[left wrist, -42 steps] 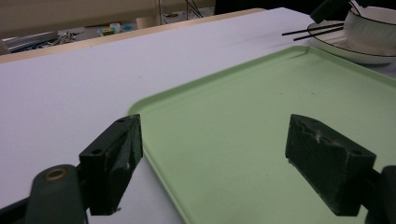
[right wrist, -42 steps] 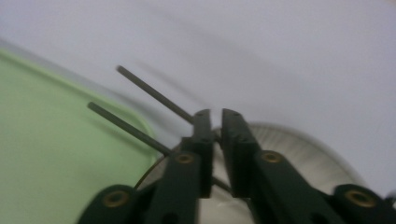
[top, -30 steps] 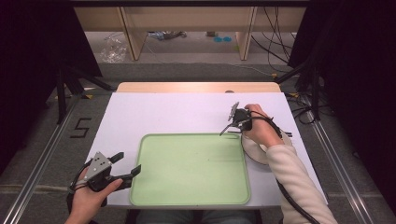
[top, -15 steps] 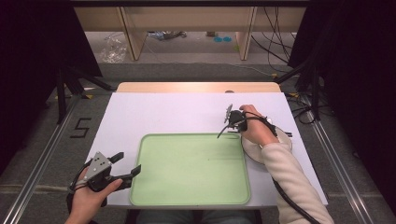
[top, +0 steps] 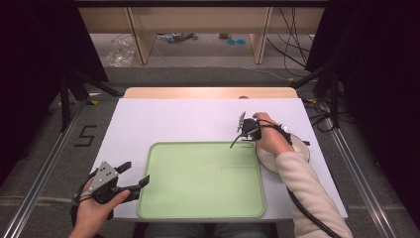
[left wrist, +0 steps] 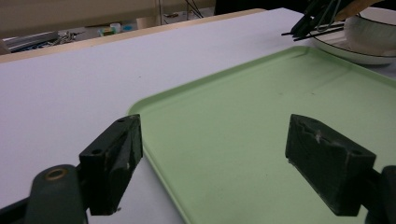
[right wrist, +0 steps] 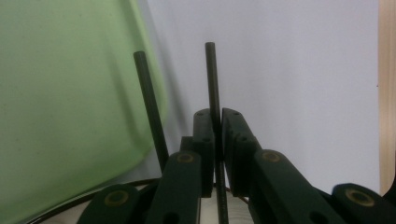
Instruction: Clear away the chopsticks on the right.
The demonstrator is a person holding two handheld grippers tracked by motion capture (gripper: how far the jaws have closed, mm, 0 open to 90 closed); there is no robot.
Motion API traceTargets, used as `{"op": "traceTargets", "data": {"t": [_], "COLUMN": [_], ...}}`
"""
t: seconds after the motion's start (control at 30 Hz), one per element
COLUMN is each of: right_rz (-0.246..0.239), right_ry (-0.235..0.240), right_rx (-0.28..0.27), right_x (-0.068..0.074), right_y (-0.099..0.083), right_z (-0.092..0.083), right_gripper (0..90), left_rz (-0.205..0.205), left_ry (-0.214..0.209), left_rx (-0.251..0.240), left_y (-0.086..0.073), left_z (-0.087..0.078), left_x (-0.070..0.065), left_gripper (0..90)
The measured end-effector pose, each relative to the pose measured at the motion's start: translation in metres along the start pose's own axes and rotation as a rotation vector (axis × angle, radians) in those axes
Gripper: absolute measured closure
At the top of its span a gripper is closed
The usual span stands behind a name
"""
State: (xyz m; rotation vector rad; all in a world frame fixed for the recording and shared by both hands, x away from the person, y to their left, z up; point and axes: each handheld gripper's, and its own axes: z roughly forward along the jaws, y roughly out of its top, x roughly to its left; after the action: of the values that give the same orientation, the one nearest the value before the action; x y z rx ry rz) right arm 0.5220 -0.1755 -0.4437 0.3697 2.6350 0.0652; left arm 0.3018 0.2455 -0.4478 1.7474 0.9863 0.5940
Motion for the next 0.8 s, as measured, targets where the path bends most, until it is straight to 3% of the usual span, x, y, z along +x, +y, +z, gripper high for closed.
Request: {"op": "traceTargets", "data": {"t": [0.23,0.47,0.8], "right_rz": [-0.050,-0.061,-0.026], "right_ry": [-0.071,-0.109,-0.183], "right_rx": [-0.022,-0.057,-0.134], "right_x": [-0.001,-0.003,-0.007], "right_y": [-0.001,0.001,0.002], "right_z": [-0.005,-0.014,-0.030], "right_gripper": [87.9,88.0,88.1], "left_rz": [-0.001,-0.001,-0.001], "left_ry": [-0.001,0.000,0.000], "left_rx": [-0.001,-0.002,-0.002], "left_y": [0.000,0.000,0.000], "left_z": [0.000,0.000,0.000], "left_x": [0.000,0.000,0.000], "left_gripper": [19.0,19.0,19.0]}}
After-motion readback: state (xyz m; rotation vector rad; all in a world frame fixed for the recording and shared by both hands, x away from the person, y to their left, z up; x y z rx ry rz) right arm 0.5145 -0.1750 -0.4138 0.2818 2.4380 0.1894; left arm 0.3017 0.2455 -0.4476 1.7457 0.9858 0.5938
